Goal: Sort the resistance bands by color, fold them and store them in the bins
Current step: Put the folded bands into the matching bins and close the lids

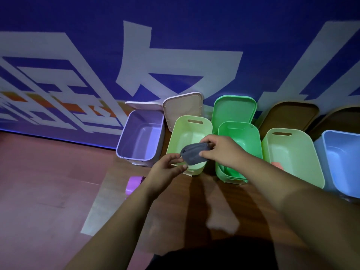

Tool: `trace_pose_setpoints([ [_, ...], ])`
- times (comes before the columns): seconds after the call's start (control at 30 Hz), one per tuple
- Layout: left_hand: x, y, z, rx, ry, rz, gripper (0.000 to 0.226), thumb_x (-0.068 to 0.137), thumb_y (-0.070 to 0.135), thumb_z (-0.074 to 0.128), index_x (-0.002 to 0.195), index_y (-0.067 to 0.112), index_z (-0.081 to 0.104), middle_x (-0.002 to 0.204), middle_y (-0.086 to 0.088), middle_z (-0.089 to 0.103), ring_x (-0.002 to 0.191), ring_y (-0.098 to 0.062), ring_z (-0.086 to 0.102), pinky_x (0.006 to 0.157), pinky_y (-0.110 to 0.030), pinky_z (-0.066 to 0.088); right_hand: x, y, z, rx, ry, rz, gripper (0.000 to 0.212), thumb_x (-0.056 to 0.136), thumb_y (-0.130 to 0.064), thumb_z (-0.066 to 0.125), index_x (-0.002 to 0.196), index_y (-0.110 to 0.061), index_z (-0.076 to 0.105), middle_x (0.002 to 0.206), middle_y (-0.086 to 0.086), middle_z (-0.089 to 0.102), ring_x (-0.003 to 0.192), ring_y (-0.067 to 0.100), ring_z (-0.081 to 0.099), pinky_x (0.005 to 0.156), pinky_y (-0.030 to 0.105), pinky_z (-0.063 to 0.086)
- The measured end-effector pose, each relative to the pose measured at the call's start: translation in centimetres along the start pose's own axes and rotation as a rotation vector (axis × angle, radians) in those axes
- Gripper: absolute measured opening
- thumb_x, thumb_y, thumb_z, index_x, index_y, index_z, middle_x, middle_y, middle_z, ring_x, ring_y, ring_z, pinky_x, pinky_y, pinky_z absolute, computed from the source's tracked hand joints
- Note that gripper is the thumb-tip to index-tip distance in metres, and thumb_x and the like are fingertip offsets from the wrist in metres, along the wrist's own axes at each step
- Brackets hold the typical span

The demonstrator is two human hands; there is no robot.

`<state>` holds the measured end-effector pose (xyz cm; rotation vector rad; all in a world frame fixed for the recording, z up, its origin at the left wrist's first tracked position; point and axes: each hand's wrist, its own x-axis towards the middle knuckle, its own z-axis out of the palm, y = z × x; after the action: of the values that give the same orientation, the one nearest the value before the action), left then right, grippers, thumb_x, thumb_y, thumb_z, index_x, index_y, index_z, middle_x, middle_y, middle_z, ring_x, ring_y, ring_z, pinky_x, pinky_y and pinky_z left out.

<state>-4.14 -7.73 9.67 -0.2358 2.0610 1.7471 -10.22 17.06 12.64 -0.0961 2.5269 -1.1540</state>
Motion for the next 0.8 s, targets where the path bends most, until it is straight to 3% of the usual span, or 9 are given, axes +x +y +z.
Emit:
trace_pose_setpoints([
  [0.1,0.2,-1.4,-3.4,0.204,0.019,-0.028,0.024,0.097,0.032,0.078,0.119,0.027,0.071,0.106,0.004,0.079,0.096,-0.013,0.075,0.081,-0.03,0.058,2.6,-0.8,-0.1,-0.237,0.042,-0.009,0.033,0.082,-0.029,0.084,0.114,-0.028,0.073,0.1,-0.004,0.075,0.09,0.02,0.07,0.081,0.037,0.058],
  [0.17,-0.1,-2.3,-5.7,0.471,0.009,-0.058,0.017,0.098,0.036,0.075,0.113,0.029,0.071,0.093,0.005,0.076,0.071,-0.011,0.07,0.061,-0.024,0.055,4.4,-1.2,0.6,-0.389,0.015,-0.01,0.034,0.082,-0.032,0.08,0.115,-0.029,0.07,0.104,-0.003,0.074,0.095,0.024,0.069,0.081,0.04,0.058],
  [0.27,-0.6,-3.8,-8.9,0.643,0.03,-0.172,0.01,0.101,0.026,0.062,0.107,0.031,0.068,0.076,-0.001,0.068,0.046,-0.021,0.063,0.045,-0.038,0.056,7.0,-1.8,2.3,-0.603,-0.093,-0.024,0.037,0.083,-0.033,0.075,0.119,-0.029,0.068,0.11,0.001,0.072,0.103,0.028,0.066,0.08,0.039,0.057],
  [0.37,-0.6,-5.5,-11.4,0.698,0.05,-0.181,0.02,0.093,0.001,0.055,0.087,0.012,0.071,0.077,-0.014,0.072,0.056,-0.035,0.07,0.058,-0.053,0.063,9.3,-2.3,4.6,-0.703,-0.221,-0.038,0.036,0.088,-0.025,0.068,0.124,-0.024,0.069,0.116,0.007,0.071,0.108,0.031,0.064,0.085,0.039,0.055],
  [0.4,-0.5,-6.0,-12.1,0.709,0.074,-0.194,0.017,0.093,0.001,0.059,0.09,0.009,0.073,0.085,-0.017,0.074,0.067,-0.04,0.072,0.064,-0.053,0.063,10.0,-2.3,5.3,-0.719,-0.264,-0.033,0.036,0.09,-0.022,0.066,0.126,-0.022,0.069,0.117,0.009,0.071,0.109,0.032,0.064,0.085,0.037,0.053],
  [0.47,-0.2,-7.5,-13.3,0.815,0.123,-0.254,0.025,0.096,0.009,0.064,0.12,0.009,0.07,0.117,-0.016,0.07,0.101,-0.04,0.068,0.079,-0.039,0.055,11.2,-2.2,6.6,-0.75,-0.342,-0.016,0.038,0.091,-0.019,0.063,0.129,-0.021,0.069,0.119,0.01,0.072,0.11,0.033,0.064,0.082,0.035,0.049],
  [0.53,0.2,-9.1,-14.4,1.02,0.116,-0.223,0.049,0.094,0.013,0.063,0.143,0.019,0.058,0.142,-0.006,0.057,0.124,-0.034,0.056,0.095,-0.036,0.048,12.1,-2.0,7.6,-0.794,-0.411,0.008,0.043,0.091,-0.017,0.063,0.133,-0.023,0.068,0.122,0.01,0.071,0.111,0.034,0.064,0.085,0.035,0.05],
  [0.67,1.5,-10.3,-15.6,1.119,0.031,-0.174,0.05,0.099,0.016,0.057,0.148,0.028,0.055,0.144,-0.003,0.054,0.127,-0.033,0.053,0.096,-0.04,0.048,13.7,-1.5,8.9,-0.803,-0.515,0.05,0.051,0.096,-0.017,0.06,0.146,-0.026,0.062,0.138,0.01,0.067,0.122,0.036,0.063,0.1,0.038,0.052],
  [0.8,2.8,-10.9,-16.3,1.163,-0.054,-0.142,0.059,0.098,0.019,0.06,0.154,0.033,0.049,0.148,-0.002,0.052,0.128,-0.034,0.052,0.1,-0.041,0.049,15.0,-1.2,9.5,-0.717,-0.559,0.128,0.053,0.1,-0.014,0.057,0.153,-0.02,0.054,0.146,0.014,0.061,0.127,0.036,0.059,0.101,0.036,0.047],
])
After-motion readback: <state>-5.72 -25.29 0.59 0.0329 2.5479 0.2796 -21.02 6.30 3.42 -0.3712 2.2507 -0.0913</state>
